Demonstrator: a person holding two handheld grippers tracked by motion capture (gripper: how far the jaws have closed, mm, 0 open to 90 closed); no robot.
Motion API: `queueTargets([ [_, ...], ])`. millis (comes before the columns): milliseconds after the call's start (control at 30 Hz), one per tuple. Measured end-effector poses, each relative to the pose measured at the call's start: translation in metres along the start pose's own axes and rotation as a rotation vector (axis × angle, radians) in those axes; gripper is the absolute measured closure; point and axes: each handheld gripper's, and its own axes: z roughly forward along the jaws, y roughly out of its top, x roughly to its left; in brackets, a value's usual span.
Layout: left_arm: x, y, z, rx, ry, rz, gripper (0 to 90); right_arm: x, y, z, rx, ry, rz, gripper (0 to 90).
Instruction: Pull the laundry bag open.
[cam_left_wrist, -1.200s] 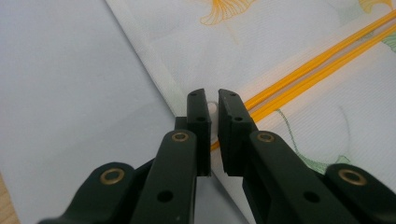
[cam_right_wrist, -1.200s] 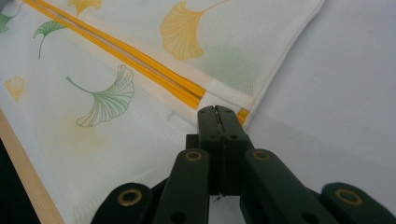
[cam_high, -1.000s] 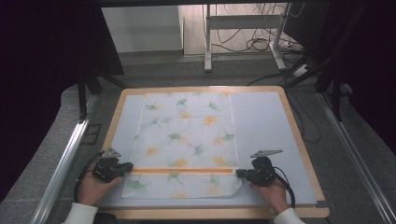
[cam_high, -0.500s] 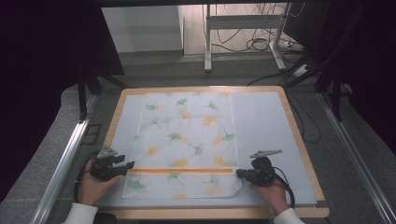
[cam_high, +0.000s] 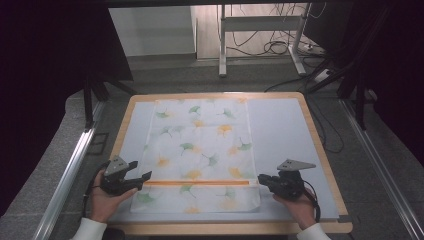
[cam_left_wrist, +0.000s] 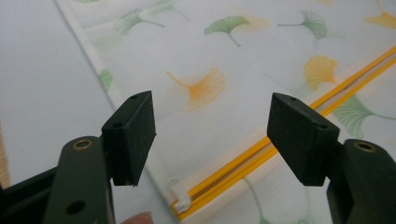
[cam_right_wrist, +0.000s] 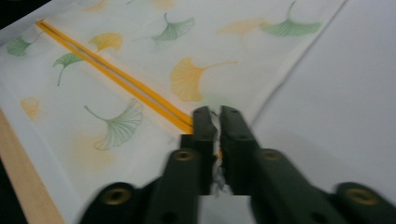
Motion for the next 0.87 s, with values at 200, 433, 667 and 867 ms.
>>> queueTargets([
  [200,-0.007,0.001,0.006,0.008,0.003,0.024,32.0,-0.022,-0.008,-0.018,-0.039,-0.047,0.023,55.6],
  [433,-0.01,-0.001,0.009,0.023,0.021,0.044,31.1,-0.04,-0.014,-0.026,-0.048,-0.102,0.065,44.0],
  [667,-0.009,-0.002,0.011,0.036,0.03,0.059,30.1,-0.041,-0.015,-0.023,-0.023,-0.113,0.07,40.3],
  [867,-0.008,-0.002,0.01,0.038,0.032,0.063,29.2,-0.036,-0.015,-0.02,-0.01,-0.101,0.049,39.0],
])
